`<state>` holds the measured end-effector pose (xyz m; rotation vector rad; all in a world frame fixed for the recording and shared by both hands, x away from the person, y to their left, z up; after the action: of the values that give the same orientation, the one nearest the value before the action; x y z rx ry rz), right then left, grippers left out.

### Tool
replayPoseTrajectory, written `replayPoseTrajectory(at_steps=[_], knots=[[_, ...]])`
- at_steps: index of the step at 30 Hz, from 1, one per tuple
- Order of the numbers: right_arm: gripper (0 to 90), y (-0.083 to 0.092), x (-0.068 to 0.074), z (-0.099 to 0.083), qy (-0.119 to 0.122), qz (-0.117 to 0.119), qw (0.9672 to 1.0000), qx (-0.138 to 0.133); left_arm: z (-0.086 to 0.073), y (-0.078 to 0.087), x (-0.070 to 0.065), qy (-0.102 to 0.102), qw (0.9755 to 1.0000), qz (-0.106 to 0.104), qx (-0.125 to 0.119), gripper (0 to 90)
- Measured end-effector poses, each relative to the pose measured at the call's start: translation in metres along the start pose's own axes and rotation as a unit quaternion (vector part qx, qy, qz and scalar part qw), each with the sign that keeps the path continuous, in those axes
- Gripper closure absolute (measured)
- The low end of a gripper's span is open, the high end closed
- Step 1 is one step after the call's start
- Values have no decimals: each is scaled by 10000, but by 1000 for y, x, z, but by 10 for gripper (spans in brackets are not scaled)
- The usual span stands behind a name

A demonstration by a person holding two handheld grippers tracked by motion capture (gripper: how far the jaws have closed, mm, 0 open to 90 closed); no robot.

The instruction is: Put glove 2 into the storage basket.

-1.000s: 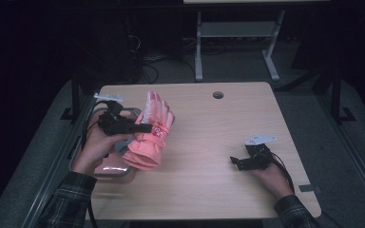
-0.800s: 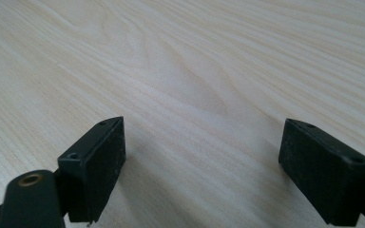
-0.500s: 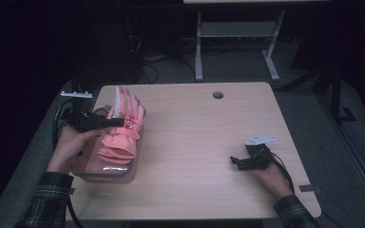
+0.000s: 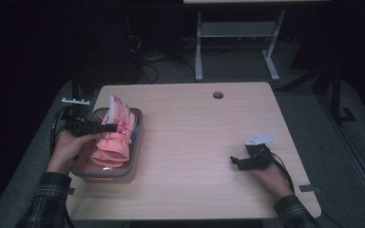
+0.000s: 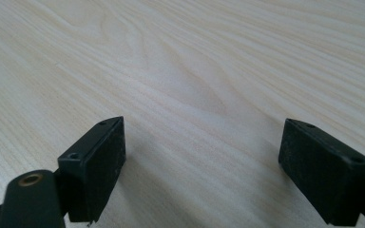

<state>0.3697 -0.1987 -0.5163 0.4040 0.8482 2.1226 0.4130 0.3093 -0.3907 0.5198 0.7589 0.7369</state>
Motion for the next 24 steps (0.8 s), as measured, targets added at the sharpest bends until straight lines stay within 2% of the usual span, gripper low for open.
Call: replayPoseTrajectory(at_steps=[5,7,9,12,18,24], knots=[[153,0,0,0,1,-1,10000,-2,-10,-15,8,51,9997,82,209,530],[153,0,0,0,-2,0,10000,-3,-13,-20,9,91,9996,42,254,528],[153,0,0,0,6,-2,10000,-4,-17,-25,10,78,9995,16,316,526],[153,0,0,0,1,-1,10000,-3,-23,-33,11,5,9988,98,476,523],[154,0,0,0,2,-1,10000,-3,-29,-36,15,51,9992,63,404,514],[154,0,0,0,-3,-1,10000,-5,-26,-33,16,143,9994,-40,308,358]])
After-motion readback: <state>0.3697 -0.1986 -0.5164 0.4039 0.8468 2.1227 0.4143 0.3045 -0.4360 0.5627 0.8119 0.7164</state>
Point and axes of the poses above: each handheld gripper's, and its own axes: y roughly backward along the jaws, z roughly out of its top, x roughly to its left, the point moved 5 cm from there along -y, roughly forward along the jaws, and after that the axes turned 3 degrees about y, right-handed, at the moved point
